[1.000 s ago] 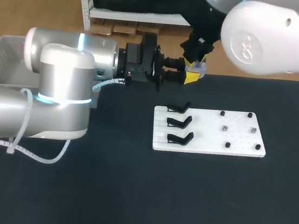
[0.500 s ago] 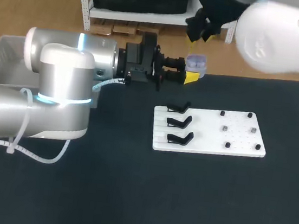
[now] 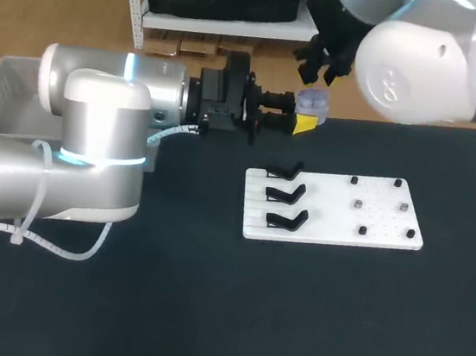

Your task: Pick up each earbud case from the left stands, insert the matching earbuds, close the lid, and place the case in the box.

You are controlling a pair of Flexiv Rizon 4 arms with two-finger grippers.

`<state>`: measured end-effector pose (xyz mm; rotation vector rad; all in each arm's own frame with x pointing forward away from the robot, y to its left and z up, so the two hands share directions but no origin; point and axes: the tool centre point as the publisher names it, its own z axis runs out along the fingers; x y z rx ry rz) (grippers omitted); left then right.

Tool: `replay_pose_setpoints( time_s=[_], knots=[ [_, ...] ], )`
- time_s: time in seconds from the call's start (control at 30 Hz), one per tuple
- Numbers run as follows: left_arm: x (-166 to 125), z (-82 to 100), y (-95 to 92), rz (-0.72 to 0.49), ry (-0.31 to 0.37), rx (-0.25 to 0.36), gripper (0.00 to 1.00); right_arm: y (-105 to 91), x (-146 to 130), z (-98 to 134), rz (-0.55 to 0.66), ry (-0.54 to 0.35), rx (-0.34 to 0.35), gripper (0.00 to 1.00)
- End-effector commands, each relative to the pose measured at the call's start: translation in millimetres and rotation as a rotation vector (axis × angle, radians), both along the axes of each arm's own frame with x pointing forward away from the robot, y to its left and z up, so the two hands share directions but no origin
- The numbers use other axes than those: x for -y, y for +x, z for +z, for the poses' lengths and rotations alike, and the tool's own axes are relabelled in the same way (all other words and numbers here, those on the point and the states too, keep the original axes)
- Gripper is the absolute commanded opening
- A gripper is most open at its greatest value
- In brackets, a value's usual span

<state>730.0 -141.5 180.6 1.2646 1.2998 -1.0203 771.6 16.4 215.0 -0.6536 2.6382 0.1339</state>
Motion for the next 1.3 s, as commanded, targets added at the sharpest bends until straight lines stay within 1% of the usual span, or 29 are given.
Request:
replay_pose_setpoints(
  time_s=[0.03,0.17,0.27,0.33,0.37,0.4,0.47,0.5,0.6,0.63,0.67,0.7,0.73,0.77,0.83,0.87,0.9,0.97,1.07,1.1,1.13,1.17,1.23,1.3],
  knots=[
    [-1,-1.2,-0.9,0.007,-0.009,0.007,0.00,-19.3,8,6,0.000,0.009,0.013,0.40],
    [-1,-1.2,-0.9,0.007,-0.009,0.007,0.00,-26.4,9,6,0.001,0.024,0.014,0.41],
    [-1,-1.2,-0.9,0.007,-0.009,0.007,0.00,-21.8,12,14,-0.056,0.065,0.054,0.43],
    [-1,-1.2,-0.9,0.007,-0.009,0.007,0.00,-17.3,20,22,-0.121,0.125,0.081,0.44],
    [-1,-1.2,-0.9,0.007,-0.009,0.007,0.00,-15.4,24,27,-0.154,0.178,0.110,0.47],
    [-1,-1.2,-0.9,0.007,-0.009,0.007,0.00,-14.9,29,30,-0.174,0.225,0.124,0.49],
    [-12,4.5,-1.4,0.017,-0.008,0.022,0.00,-16.7,40,33,-0.203,0.312,0.171,0.49],
    [-18,8.0,-1.9,0.023,-0.010,0.030,0.00,-18.4,46,33,-0.232,0.348,0.178,0.54],
    [-43,21.7,-3.6,0.049,-0.016,0.068,0.00,-26.6,62,30,-0.289,0.402,0.194,0.62],
    [-52,26.1,-4.2,0.057,-0.019,0.082,0.00,-29.7,67,28,-0.309,0.425,0.187,0.75],
    [-63,30.2,-4.9,0.062,-0.023,0.096,0.00,-32.5,71,25,-0.327,0.440,0.179,0.78],
    [-72,33.9,-5.5,0.069,-0.009,0.110,0.00,-35.2,75,23,-0.342,0.445,0.178,0.83],
    [-83,37.3,-6.0,0.073,0.006,0.126,0.00,-38.1,79,19,-0.353,0.443,0.174,0.93],
    [-94,40.2,-6.4,0.077,0.019,0.137,0.00,-40.9,81,16,-0.363,0.440,0.169,1.00],
    [-117,44.4,-6.1,0.076,0.040,0.148,0.00,-46.7,85,11,-0.388,0.448,0.165,1.00],
    [-130,46.1,-5.5,0.077,0.021,0.157,0.00,-50.0,86,9,-0.393,0.456,0.161,1.00],
    [-144,47.5,-4.7,0.085,0.031,0.178,0.00,-53.1,87,7,-0.395,0.459,0.159,1.00],
    [-172,47.6,-1.5,0.152,0.057,0.161,0.00,-59.2,87,2,-0.403,0.471,0.145,1.00],
    [-208,52.0,1.2,0.202,0.093,0.170,0.00,-59.2,87,2,-0.403,0.471,0.145,1.00],
    [-220,53.1,2.4,0.216,0.096,0.176,0.00,-59.2,87,2,-0.403,0.471,0.145,1.00],
    [-232,53.6,4.4,0.235,0.105,0.167,0.00,-59.2,87,2,-0.403,0.471,0.145,1.00],
    [-243,54.4,6.2,0.237,0.118,0.172,0.00,-59.2,87,2,-0.403,0.471,0.145,1.00],
    [-266,53.2,12.1,0.260,0.124,0.173,0.00,-59.2,87,2,-0.403,0.471,0.145,1.00],
    [-283,48.0,17.6,0.289,0.141,0.149,0.00,-59.2,87,2,-0.403,0.471,0.145,1.00]
  ],
)
